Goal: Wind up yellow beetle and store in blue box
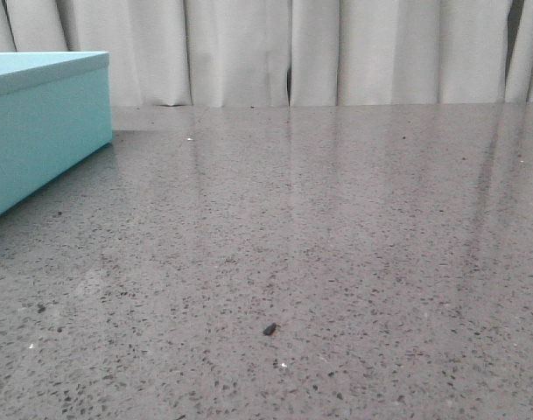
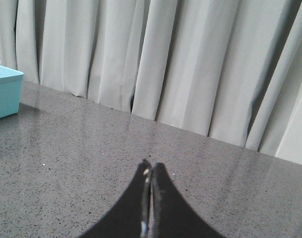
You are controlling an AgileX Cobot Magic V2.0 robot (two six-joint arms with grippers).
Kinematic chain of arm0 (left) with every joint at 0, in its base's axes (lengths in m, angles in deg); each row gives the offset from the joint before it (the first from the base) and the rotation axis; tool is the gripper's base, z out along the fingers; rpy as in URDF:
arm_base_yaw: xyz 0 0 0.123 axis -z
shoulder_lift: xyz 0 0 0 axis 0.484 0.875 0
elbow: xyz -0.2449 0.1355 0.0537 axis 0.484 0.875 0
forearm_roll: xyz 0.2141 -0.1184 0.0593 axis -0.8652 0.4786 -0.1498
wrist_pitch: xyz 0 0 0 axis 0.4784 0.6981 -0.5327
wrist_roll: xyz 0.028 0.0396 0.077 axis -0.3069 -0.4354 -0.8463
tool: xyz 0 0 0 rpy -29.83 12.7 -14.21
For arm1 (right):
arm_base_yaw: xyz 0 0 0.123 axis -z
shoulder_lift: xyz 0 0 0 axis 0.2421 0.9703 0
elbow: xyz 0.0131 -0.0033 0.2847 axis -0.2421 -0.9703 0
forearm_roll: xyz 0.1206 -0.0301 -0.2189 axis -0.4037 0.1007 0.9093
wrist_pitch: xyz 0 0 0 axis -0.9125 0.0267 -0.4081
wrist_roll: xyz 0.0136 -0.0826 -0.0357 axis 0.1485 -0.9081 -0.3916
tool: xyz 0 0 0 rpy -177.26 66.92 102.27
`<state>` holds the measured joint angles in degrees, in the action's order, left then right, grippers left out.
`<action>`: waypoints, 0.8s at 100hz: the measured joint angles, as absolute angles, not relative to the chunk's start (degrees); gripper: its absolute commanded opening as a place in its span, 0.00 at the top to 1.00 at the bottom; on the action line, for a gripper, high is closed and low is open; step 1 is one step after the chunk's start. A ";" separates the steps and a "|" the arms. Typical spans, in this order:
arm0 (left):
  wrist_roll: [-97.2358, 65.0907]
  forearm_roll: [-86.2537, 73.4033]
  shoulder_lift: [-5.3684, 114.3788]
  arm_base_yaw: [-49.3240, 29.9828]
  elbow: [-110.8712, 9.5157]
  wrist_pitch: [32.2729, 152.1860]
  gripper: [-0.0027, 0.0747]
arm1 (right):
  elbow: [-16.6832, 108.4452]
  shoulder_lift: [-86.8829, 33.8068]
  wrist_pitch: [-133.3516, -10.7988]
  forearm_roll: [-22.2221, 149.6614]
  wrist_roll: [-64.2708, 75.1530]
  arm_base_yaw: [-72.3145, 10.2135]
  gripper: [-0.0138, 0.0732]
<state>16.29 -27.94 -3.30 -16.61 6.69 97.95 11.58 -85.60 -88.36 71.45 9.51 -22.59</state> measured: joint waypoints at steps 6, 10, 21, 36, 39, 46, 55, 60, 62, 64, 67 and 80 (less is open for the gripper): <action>16.29 -27.90 -3.30 -16.61 6.69 97.95 0.99 | 11.58 -85.60 -88.36 71.45 9.51 -22.59 0.92; 16.29 -27.90 -3.30 -16.61 6.69 97.95 0.99 | 11.58 -85.60 -88.36 71.45 9.51 -22.59 0.92; 16.29 -27.90 -3.30 -16.61 6.69 97.95 0.99 | 11.58 -85.60 -88.36 71.45 9.51 -22.59 0.92; 16.29 -27.81 -3.30 -16.61 6.69 97.95 0.99 | 11.58 -85.60 -88.36 71.45 9.51 -22.59 0.92; 16.29 -27.81 -3.30 -16.61 6.69 97.95 0.99 | 11.58 -85.60 -88.36 71.45 9.51 -22.59 0.92; 16.29 -27.81 -3.30 -16.61 6.69 97.95 0.99 | 11.58 -85.60 -88.36 71.45 9.51 -22.59 0.92; 16.29 -27.81 -3.30 -16.61 6.69 97.95 0.99 | 11.45 -85.60 -88.18 71.45 9.51 -22.59 0.92; 16.29 -27.81 -3.30 -16.61 6.69 97.95 0.99 | 10.55 -85.60 -87.61 71.45 9.51 -22.59 0.92; 16.29 -27.81 -3.30 -16.61 6.69 97.95 0.99 | 10.19 -85.60 -87.20 71.45 9.51 -22.59 0.92; 16.29 -27.81 -3.30 -16.61 6.69 97.95 0.99 | 9.53 -85.60 -86.86 71.45 9.51 -22.59 0.92; 16.29 -27.81 -3.30 -16.61 6.69 97.95 0.99 | 8.12 -85.60 -85.65 71.45 9.77 -22.45 0.92; 16.29 -27.81 -3.30 -16.61 6.69 97.95 0.99 | 0.87 -85.60 -77.41 71.45 12.46 -19.80 0.92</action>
